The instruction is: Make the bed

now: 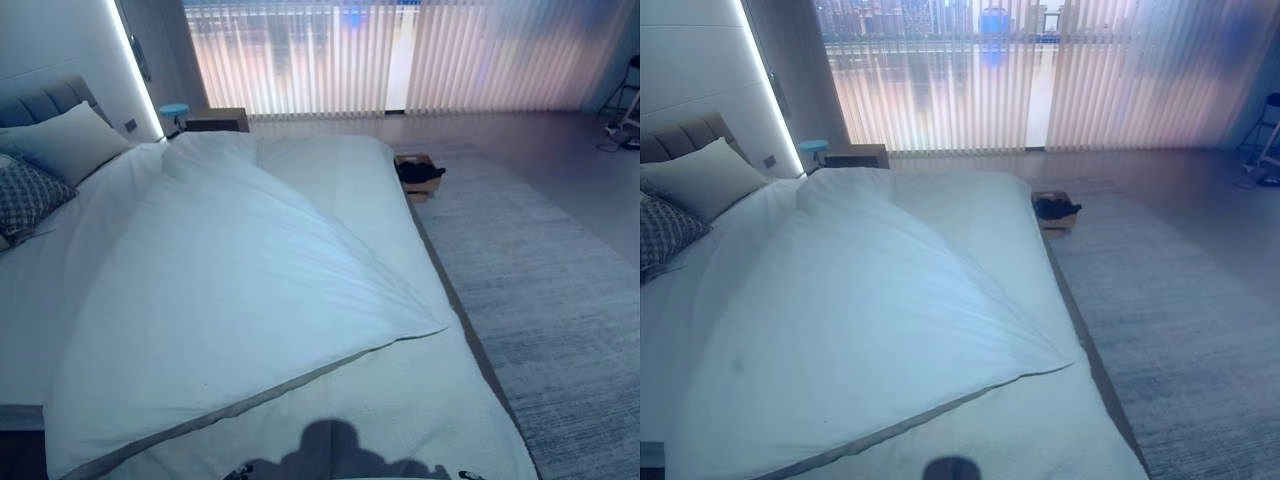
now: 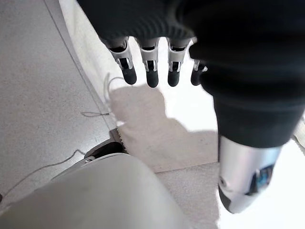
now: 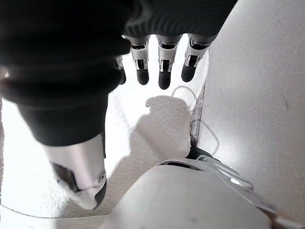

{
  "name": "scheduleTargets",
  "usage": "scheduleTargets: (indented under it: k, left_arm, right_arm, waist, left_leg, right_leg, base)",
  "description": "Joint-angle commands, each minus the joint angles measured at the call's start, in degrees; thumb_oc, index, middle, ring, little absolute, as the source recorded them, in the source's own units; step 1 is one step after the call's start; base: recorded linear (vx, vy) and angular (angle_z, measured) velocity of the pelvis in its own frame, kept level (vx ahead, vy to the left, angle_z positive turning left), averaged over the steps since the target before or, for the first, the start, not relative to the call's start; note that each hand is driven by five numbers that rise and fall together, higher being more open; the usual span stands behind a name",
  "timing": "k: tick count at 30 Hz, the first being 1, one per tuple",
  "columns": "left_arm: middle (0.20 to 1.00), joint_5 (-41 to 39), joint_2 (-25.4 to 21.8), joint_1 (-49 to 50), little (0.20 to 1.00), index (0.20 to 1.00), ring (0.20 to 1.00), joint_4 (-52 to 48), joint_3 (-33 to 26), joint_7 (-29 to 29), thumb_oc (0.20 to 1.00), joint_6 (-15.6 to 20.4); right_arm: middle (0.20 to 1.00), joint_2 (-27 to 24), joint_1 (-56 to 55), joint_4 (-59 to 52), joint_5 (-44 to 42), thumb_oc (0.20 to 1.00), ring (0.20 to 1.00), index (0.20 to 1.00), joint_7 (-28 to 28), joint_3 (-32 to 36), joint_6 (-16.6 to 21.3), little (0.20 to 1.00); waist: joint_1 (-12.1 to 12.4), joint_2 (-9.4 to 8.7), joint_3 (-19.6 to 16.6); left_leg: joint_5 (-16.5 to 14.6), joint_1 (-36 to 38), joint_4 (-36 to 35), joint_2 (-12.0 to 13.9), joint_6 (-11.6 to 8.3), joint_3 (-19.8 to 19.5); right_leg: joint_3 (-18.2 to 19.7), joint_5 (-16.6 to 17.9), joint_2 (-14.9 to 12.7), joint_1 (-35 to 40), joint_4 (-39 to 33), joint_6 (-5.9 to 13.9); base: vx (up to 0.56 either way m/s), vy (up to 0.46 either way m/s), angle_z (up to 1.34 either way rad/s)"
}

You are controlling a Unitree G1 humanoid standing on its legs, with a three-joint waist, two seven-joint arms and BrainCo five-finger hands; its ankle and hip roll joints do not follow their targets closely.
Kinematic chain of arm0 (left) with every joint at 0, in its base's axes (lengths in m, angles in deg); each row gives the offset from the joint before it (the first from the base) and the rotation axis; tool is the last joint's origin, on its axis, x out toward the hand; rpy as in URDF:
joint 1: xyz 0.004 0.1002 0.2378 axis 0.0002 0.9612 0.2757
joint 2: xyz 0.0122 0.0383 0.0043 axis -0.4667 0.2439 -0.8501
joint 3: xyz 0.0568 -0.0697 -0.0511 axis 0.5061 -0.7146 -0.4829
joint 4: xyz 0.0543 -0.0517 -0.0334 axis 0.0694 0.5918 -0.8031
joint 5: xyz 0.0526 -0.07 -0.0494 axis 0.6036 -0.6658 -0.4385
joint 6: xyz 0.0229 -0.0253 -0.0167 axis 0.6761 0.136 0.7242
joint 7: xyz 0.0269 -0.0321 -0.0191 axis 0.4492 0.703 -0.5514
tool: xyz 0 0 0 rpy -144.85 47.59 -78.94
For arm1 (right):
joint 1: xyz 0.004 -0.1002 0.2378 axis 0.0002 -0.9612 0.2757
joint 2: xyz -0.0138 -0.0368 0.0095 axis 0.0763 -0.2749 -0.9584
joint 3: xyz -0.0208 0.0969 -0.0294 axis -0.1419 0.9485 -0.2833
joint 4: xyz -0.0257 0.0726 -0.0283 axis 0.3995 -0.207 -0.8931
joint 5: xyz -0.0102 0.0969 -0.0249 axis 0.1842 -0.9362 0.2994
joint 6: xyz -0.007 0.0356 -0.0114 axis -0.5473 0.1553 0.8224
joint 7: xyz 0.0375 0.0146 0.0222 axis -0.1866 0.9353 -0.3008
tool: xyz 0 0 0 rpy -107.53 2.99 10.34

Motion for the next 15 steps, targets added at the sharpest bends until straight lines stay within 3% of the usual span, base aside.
scheduleTargets:
  k: [1,8,15]
  left_arm:
    - [1.0,-0.5,1.1,-2.2,1.0,1.0,1.0,0.5,-1.5,-1.5,1.0,1.4]
    - [1.0,-3.0,1.6,-1.5,1.0,1.0,1.0,1.2,-2.9,-1.6,1.0,1.0]
    - [1.0,-4.9,2.0,-0.8,1.0,1.0,1.0,1.9,-4.1,-0.1,1.0,1.0]
  right_arm:
    - [1.0,0.9,3.1,1.8,0.5,1.0,1.0,1.0,0.5,-3.1,0.9,1.0]
    - [1.0,0.9,2.7,1.7,-0.9,1.0,1.0,1.0,0.7,-2.3,0.9,1.0]
    - [1.0,2.0,3.0,-0.2,-13.6,1.0,1.0,1.0,0.8,2.7,2.8,1.0]
  waist:
    - [0.3,-4.47,0.5]
    - [0.4,-4.42,0.4]
    - [0.2,-4.08,1.1]
  left_leg:
    - [1.2,0.7,-2.7,-2.1,-0.84,-0.4]
    - [1.1,1.1,-2.9,-2.1,-0.93,-0.5]
    - [1.1,1.1,-3.1,-2.0,-1.08,-0.5]
  right_leg:
    - [1.5,2.3,-3.1,6.5,-3.2,4.75]
    - [1.3,2.3,-3.0,6.9,-3.7,4.87]
    - [1.3,2.2,-2.9,6.6,-3.8,4.85]
  base:
    - [0.0,0.0,0.0]
    - [0.0,0.0,0.0]
    - [0.0,0.0,0.0]
